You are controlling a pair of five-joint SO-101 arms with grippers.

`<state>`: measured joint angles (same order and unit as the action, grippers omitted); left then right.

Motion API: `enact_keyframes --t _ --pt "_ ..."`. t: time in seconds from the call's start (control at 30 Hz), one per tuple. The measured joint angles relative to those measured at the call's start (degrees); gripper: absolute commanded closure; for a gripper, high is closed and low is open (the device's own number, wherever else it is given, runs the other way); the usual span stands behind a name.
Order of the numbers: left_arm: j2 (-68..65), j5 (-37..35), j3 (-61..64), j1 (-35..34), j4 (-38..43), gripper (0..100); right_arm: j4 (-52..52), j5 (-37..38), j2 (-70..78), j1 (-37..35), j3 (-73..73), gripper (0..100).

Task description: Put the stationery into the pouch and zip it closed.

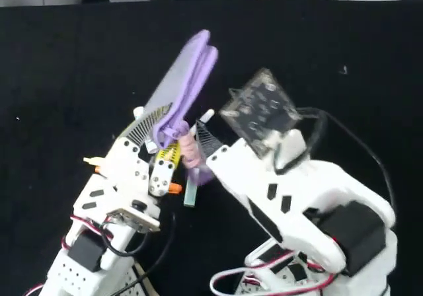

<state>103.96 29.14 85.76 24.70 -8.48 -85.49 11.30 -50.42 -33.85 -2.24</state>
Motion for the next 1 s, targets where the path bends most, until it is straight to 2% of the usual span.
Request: enact_keyframes --t 0.13,0.27,0.53,0.9,1.0 --pt "0.0 0.0 5.4 -2.5 8.0 97 -0.1 -0.1 0.9 -0.2 -3.2 77.5" --pt "0.0 0.0 7.3 -2.7 11.7 97 -0.1 2.0 0.3 -0.4 -6.2 77.5" --pt "0.0 0.0 7.3 -2.8 12.2 97 1.0 2.5 -7.6 -10.2 -11.3 77.5" --pt "0.0 0.1 7.3 -1.3 12.2 97 18.1 2.5 -16.2 -10.5 -32.6 78.4" --pt "0.0 0.0 7.3 -1.3 12.2 97 20.4 2.5 -19.1 -10.5 -35.6 84.3"
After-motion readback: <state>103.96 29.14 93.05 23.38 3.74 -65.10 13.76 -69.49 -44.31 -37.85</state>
